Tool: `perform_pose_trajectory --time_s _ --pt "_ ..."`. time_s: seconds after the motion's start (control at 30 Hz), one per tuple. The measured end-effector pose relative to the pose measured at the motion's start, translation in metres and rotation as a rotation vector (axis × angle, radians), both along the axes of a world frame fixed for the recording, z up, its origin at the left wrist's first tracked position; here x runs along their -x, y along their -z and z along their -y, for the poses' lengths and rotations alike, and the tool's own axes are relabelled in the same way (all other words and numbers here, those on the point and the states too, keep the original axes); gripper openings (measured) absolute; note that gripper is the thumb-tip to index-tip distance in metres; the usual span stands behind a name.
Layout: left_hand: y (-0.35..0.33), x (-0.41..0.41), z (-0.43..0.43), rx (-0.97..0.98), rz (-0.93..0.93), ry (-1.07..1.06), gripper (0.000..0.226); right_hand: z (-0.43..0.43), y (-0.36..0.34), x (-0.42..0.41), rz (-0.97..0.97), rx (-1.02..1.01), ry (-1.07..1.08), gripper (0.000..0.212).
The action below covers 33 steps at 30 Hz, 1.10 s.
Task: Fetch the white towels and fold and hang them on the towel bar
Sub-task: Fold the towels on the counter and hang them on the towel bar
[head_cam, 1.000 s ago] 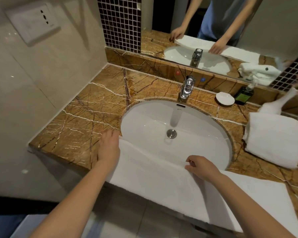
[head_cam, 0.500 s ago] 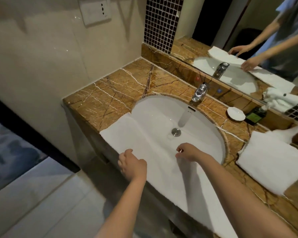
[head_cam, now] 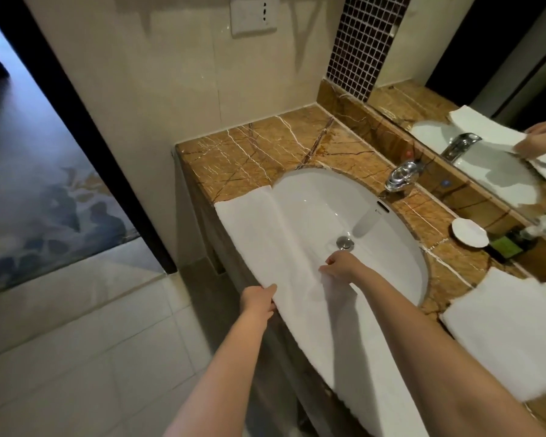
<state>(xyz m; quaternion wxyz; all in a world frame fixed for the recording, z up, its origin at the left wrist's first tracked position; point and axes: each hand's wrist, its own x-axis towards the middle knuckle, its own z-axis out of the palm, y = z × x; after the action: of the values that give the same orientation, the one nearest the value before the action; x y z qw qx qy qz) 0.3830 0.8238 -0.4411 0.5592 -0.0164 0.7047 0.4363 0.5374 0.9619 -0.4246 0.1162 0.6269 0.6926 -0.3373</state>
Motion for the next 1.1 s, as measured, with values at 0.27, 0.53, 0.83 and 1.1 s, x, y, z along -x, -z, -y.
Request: perform_pose_trajectory --time_s 0.27,0.53,0.83,1.1 --pt "-0.018 0.007 -0.010 -0.037 0.007 0.044 0.016 -0.005 -0.020 0.003 -0.140 0.096 0.044 0.024" --pt "-0.059 0.028 -0.016 -0.105 -0.092 0.034 0.012 -0.011 -0.067 -0.002 -0.381 0.159 0.170 0.035" --pt "-0.142 0.045 -0.044 -0.270 -0.218 0.028 0.036 -0.019 -0.134 -0.010 -0.689 0.036 0.270 0.033" --pt "-0.215 0.040 -0.072 -0.405 -0.355 0.024 0.018 -0.023 -0.194 -0.016 -0.873 -0.081 0.346 0.019"
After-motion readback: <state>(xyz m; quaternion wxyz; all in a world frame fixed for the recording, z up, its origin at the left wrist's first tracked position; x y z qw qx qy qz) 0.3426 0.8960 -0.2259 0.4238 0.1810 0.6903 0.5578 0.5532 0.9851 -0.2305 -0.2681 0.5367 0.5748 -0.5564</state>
